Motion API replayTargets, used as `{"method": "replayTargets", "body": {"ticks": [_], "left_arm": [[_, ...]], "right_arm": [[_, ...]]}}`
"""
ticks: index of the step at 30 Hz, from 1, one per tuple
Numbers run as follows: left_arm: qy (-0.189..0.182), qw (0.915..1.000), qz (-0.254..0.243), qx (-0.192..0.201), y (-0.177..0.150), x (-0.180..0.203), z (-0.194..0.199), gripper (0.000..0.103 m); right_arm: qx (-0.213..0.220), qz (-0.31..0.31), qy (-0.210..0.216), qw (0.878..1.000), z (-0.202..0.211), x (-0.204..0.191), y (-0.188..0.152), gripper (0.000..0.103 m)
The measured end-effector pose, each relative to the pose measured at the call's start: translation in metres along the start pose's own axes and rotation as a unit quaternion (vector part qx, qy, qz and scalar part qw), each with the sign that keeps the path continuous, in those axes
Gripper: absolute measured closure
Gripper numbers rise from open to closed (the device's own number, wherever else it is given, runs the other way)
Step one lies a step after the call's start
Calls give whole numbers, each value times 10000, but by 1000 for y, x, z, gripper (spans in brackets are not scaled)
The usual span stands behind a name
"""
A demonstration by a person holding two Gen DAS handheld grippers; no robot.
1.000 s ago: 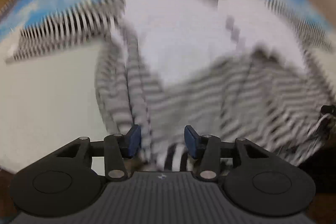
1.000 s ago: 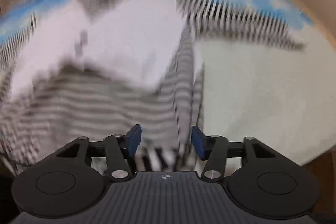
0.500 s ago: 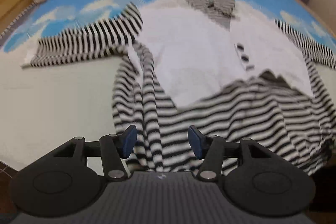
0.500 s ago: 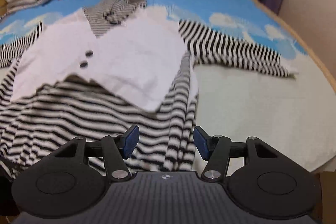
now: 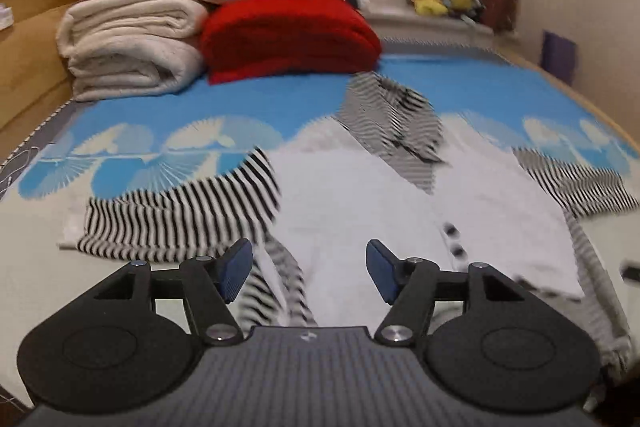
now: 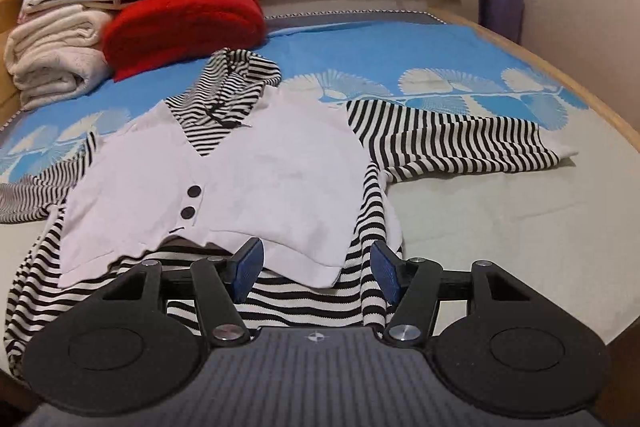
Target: Fold small clothes
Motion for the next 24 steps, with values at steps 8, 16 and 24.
{"method": "replayTargets", "body": {"ticks": [8,16,24], "left_arm": [[452,9977,510,-65,56,-89,-72,35],[1233,9803,1443,-539,22,-205,-142,81],[1911,9288,3093,-715,-24,-298,-171,55]], "right_arm": [[894,800,-376,9921,19,-4,57,42],[1241,989,-107,9873,2,-24,118,51],[955,1274,937,9828,-57,-106,148,79]]}}
Point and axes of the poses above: each gripper's, at about its wrist camera, not at the fingertips, and z roughly against the way its jaws point, x to its right, y to its top, the point moved 7 cm from there along -z, roughly the way its jaws point, and after that the axes turned 6 degrees about x, right-handed, at the moved point
